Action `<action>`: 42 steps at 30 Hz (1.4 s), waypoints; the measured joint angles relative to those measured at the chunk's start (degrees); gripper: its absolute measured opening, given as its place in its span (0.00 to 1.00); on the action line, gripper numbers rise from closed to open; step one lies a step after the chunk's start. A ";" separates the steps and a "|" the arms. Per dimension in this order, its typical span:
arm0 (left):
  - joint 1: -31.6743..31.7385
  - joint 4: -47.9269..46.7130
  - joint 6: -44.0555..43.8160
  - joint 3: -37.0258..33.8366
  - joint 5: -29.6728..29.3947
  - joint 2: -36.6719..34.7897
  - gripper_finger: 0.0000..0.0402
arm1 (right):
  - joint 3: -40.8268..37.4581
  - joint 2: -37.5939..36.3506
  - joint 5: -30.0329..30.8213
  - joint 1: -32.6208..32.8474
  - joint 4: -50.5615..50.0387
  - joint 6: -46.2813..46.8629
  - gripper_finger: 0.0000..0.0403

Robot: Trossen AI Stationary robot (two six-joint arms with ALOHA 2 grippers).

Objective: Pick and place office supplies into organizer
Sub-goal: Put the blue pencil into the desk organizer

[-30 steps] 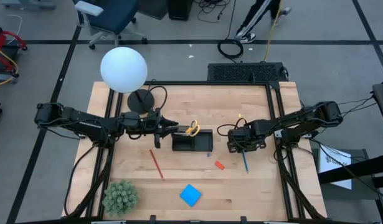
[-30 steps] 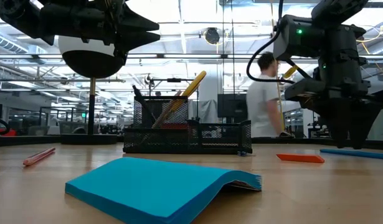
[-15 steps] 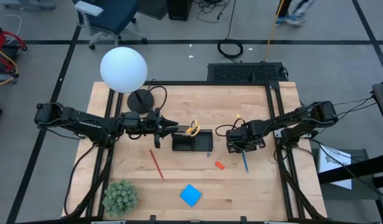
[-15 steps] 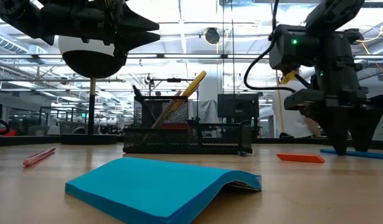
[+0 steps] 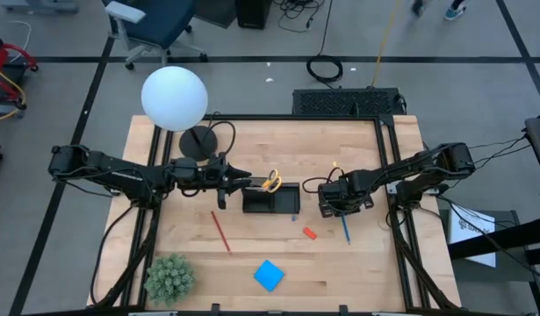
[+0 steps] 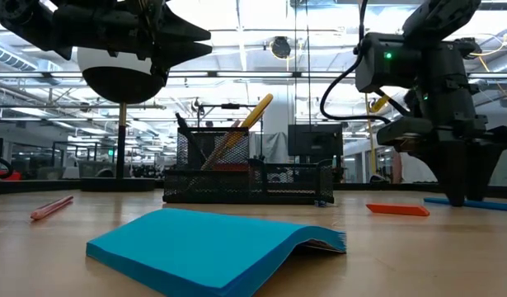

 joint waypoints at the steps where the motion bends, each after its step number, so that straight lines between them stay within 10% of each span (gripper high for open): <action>1: -0.01 0.01 -0.02 0.00 0.00 -0.01 0.28 | 0.00 0.02 0.13 0.00 0.03 -0.02 0.23; 42: 0.00 0.01 0.00 0.00 0.00 -0.01 0.28 | -0.11 0.15 -0.42 0.09 0.68 -2.67 0.01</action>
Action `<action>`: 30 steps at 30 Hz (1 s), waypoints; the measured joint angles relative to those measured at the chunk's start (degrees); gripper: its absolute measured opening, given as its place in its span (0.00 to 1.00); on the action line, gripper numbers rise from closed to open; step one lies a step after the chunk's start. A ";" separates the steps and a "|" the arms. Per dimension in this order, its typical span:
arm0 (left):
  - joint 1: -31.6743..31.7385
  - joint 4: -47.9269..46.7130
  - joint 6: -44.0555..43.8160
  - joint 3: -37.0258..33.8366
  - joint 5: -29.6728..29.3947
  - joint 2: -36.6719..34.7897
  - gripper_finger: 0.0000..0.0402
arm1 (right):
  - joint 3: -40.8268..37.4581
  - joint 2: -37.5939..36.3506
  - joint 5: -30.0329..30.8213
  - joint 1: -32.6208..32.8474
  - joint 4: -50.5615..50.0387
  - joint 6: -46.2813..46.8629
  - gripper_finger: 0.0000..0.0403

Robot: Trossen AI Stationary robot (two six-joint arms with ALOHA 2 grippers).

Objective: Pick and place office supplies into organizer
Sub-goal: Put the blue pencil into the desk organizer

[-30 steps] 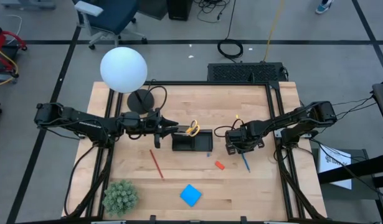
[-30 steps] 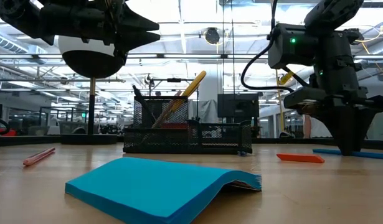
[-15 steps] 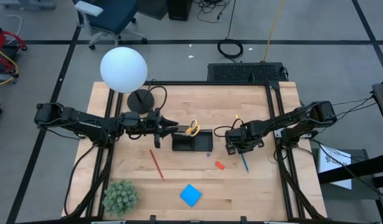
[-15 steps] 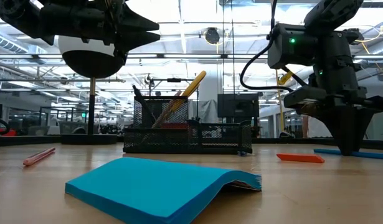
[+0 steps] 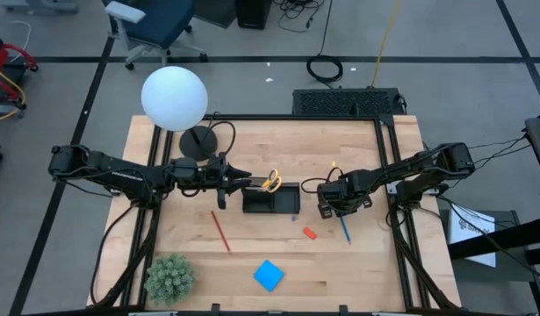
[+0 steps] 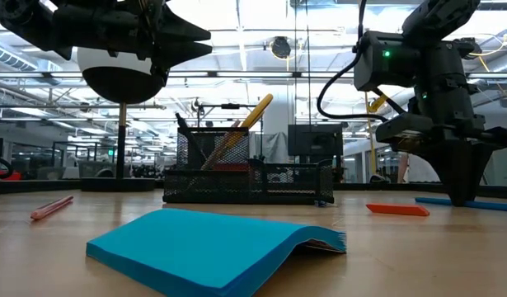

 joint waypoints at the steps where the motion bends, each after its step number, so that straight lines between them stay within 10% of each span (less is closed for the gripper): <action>1: 0.01 -0.01 0.00 0.00 0.00 0.01 0.28 | 0.00 0.00 0.00 -0.02 -0.02 -0.06 0.01; 30: 0.00 0.01 -0.01 0.00 0.00 0.00 0.28 | 0.26 -3.94 -1.79 -0.95 -0.08 -1.08 0.00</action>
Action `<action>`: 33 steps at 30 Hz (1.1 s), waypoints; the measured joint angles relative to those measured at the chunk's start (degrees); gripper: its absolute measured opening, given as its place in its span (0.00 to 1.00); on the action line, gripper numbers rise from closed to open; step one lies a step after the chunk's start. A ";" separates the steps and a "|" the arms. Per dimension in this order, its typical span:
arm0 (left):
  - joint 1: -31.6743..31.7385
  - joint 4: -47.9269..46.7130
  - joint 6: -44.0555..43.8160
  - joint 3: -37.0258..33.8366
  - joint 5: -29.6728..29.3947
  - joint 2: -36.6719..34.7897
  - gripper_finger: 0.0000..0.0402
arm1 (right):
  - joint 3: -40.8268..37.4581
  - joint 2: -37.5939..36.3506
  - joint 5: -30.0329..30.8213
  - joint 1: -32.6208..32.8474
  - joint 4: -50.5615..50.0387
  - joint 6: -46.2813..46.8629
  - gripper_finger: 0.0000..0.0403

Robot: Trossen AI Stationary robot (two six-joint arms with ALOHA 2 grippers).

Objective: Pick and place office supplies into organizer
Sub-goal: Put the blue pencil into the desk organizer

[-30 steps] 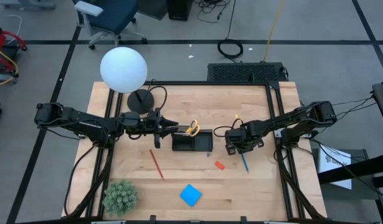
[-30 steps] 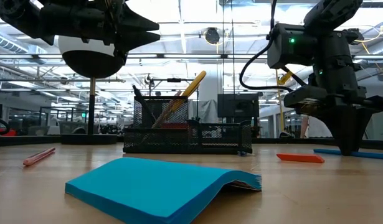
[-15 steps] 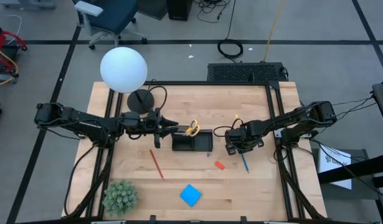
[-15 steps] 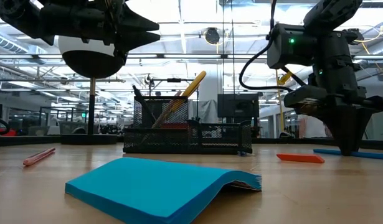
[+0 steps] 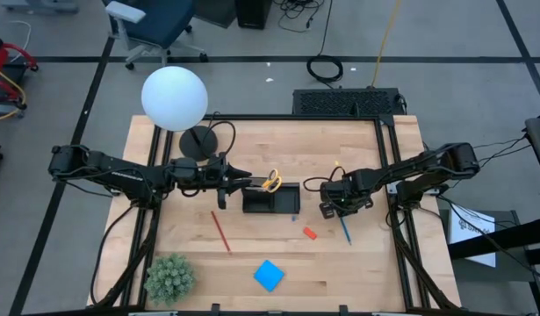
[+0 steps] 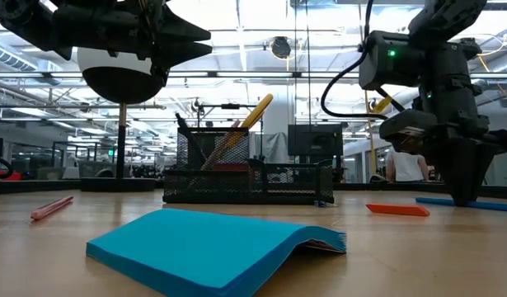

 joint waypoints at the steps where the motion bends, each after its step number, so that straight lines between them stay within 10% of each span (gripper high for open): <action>1: -0.01 -0.02 0.00 0.00 0.00 0.01 0.28 | -0.01 -0.21 0.02 -0.16 -0.07 0.03 0.00; 33: 0.01 -0.01 0.01 0.00 0.00 0.00 0.28 | -0.09 -3.10 -1.68 -4.07 6.58 -4.41 0.00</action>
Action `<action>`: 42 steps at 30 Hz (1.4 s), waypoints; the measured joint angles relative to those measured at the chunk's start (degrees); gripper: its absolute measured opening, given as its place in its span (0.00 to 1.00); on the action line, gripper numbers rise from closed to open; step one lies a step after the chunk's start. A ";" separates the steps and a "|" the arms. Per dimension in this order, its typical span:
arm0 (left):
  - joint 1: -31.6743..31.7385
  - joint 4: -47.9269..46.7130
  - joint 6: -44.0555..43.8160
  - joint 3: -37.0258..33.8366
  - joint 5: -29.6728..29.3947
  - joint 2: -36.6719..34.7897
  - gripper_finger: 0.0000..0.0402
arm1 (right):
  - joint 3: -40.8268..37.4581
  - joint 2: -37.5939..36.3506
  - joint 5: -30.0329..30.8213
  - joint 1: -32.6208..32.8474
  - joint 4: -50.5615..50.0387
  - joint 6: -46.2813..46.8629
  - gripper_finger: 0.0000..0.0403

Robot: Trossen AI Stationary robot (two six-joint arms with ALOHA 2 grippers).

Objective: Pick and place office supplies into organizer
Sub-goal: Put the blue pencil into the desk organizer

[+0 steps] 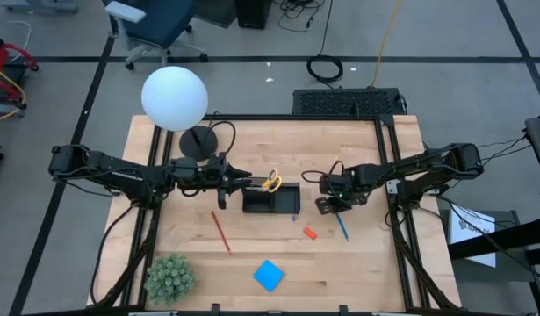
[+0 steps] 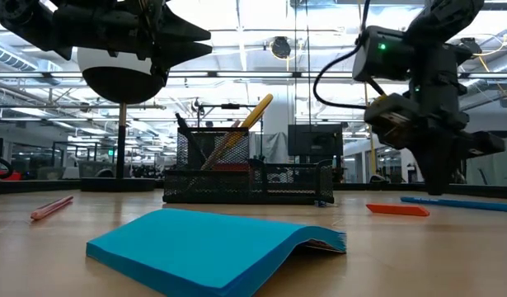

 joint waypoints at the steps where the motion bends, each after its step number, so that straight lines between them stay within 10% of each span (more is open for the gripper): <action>1: -0.01 0.01 0.00 0.00 0.00 -0.01 0.28 | 0.00 0.00 0.00 0.00 0.77 -0.42 0.00; 22: 0.00 -0.01 0.00 0.00 0.00 -0.02 0.28 | 11.77 0.87 11.25 0.01 -16.13 -1.69 0.32; 42: -0.02 -0.01 0.00 0.00 0.00 0.01 0.28 | 12.76 9.33 13.93 -0.79 -20.57 -15.35 0.25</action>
